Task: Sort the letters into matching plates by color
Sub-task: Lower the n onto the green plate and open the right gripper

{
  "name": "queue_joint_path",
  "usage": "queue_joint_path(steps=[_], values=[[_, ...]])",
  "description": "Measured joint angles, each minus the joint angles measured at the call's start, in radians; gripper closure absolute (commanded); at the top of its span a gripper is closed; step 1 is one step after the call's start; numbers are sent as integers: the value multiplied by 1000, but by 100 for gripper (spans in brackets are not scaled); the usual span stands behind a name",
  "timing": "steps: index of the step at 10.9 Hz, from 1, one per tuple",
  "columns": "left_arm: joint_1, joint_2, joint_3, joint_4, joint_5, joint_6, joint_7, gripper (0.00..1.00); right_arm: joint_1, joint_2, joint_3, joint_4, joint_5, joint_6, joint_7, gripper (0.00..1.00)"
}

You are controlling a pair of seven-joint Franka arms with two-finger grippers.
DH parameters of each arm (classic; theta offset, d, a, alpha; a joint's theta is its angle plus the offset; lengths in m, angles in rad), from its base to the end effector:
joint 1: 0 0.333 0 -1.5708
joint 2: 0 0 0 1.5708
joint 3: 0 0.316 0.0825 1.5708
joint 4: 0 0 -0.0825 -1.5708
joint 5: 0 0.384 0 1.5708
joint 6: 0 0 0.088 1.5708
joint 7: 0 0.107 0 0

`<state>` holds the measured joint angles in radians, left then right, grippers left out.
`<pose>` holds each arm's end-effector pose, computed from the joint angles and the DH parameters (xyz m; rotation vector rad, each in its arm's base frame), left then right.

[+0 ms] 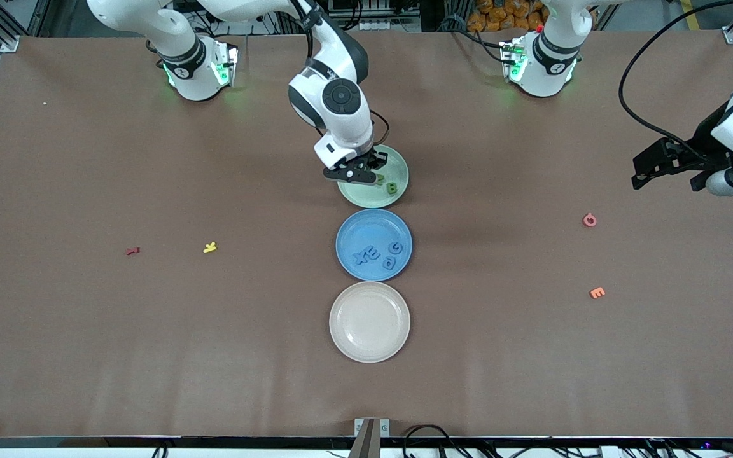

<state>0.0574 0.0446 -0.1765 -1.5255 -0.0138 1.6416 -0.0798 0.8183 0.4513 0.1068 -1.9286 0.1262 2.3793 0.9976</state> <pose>0.5717 -0.0674 0.6277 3.1105 -0.0597 0.1085 0.3774 0.4981 0.2550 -3.0487 0.2667 0.1678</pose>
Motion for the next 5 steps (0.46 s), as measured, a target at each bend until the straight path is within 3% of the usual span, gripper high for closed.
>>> queue_joint_path(steps=[1, 2, 3, 5], values=[[0, 2, 0, 0, 0, 1, 0, 0, 0, 0, 0, 0, 0, 0, 1, 62], [-1, 3, 0, 0, 0, 2, 0, 0, 0, 0, 1, 1, 0, 0, 3, 38], [-2, 4, 0, 0, 0, 3, 0, 0, 0, 0, 2, 1, -1, 0, 7, 26], [-5, 4, -2, 0, 0, 3, 0, 0, 0, 0, 3, 3, -2, 0, 49, 18]])
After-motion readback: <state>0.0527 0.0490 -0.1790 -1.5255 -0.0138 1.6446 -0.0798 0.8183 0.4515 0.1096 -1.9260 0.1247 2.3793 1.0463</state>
